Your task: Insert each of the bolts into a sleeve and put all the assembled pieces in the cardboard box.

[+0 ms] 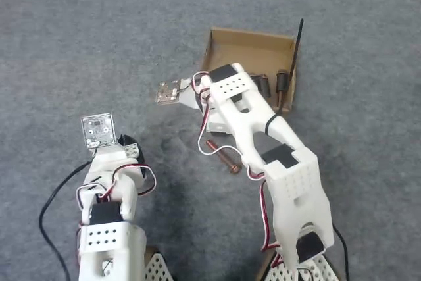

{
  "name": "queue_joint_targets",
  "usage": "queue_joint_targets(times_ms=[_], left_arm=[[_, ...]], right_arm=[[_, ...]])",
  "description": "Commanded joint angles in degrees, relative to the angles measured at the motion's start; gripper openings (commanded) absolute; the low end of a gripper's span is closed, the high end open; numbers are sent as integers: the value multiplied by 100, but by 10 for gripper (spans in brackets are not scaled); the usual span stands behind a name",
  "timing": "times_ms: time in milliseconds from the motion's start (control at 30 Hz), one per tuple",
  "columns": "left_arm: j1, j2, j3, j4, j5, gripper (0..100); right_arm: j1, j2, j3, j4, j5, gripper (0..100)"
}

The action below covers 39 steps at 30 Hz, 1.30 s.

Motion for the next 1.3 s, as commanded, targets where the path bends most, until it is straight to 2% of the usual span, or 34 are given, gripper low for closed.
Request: queue_joint_targets(times_ms=[0,233,367,733,967,1267], left_arm=[[-35,0,-66,-105,-97,11],[-35,0,-66,-105,-97,11],[-35,0,-66,-105,-97,11],[-35,0,-66,-105,-97,11],[-123,0,-66,-105,-97,11],[-220,0,-66,-114,-97,11]], right_arm=[[523,-637,-237,13,-721,6],[989,-1007,-202,57,-2312,6],[1165,-1288,-202,488,-2752,6],[1200,-1640,-18,1534,-3455,6],[1525,-2527,1002,1165,-3868,6],[2088,-3741,3007,365,-3903,6]])
